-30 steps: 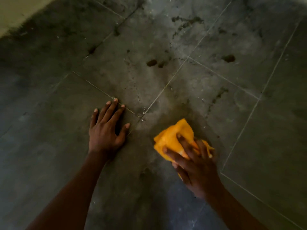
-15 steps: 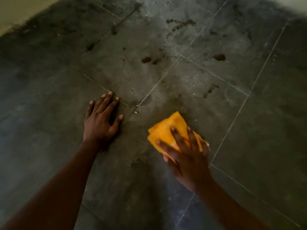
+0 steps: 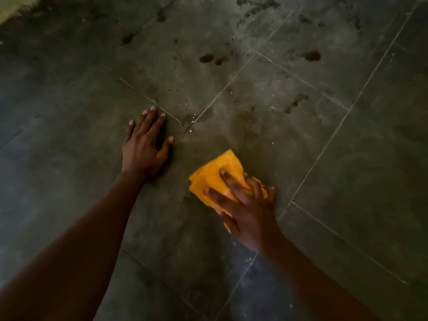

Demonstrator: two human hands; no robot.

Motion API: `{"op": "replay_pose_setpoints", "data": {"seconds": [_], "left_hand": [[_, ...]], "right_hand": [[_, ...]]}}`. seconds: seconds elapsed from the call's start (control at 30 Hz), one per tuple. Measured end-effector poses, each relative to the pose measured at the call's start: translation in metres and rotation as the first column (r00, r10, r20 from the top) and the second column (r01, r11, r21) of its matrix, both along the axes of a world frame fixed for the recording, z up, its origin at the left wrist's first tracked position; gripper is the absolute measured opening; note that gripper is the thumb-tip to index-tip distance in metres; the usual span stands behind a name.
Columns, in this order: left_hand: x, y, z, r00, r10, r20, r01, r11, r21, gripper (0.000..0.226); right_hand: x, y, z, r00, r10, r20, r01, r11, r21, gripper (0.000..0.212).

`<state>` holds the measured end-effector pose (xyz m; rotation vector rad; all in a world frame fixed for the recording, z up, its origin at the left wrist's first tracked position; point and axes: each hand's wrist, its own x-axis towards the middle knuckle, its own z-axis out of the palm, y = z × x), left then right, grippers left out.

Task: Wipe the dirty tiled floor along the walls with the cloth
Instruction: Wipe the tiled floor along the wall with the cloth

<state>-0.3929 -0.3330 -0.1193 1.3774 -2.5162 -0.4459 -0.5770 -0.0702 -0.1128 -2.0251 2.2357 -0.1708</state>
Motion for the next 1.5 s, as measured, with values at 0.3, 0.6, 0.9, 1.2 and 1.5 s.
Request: {"op": "replay_pose_setpoints", "data": {"seconds": [0.3,0.6,0.9,1.2,1.5], "left_hand": [[-0.025,0.054,-0.01,0.999,0.001,-0.047,0.001,0.998,0.06,0.087],[-0.031,0.058,-0.007,0.998,0.06,0.02,-0.061,0.998,0.028,0.085],[-0.029,0.048,-0.001,0.998,0.053,0.029,-0.053,0.999,0.001,0.081],[-0.004,0.012,-0.014,0.983,0.149,0.104,-0.143,0.987,-0.068,0.077],[-0.008,0.015,-0.001,0.978,0.185,0.098,-0.183,0.983,-0.026,0.073]], "right_hand": [[-0.064,-0.01,-0.012,0.831,-0.556,-0.001,0.555,0.829,0.065,0.06],[-0.083,0.07,-0.011,0.99,-0.132,-0.053,0.136,0.987,0.086,0.061],[-0.077,-0.027,-0.011,0.982,-0.171,-0.081,0.172,0.985,0.005,0.056],[-0.168,-0.129,-0.019,0.694,-0.715,0.089,0.71,0.699,0.079,0.066],[-0.112,-0.062,-0.011,0.98,-0.173,-0.096,0.17,0.985,-0.041,0.055]]}}
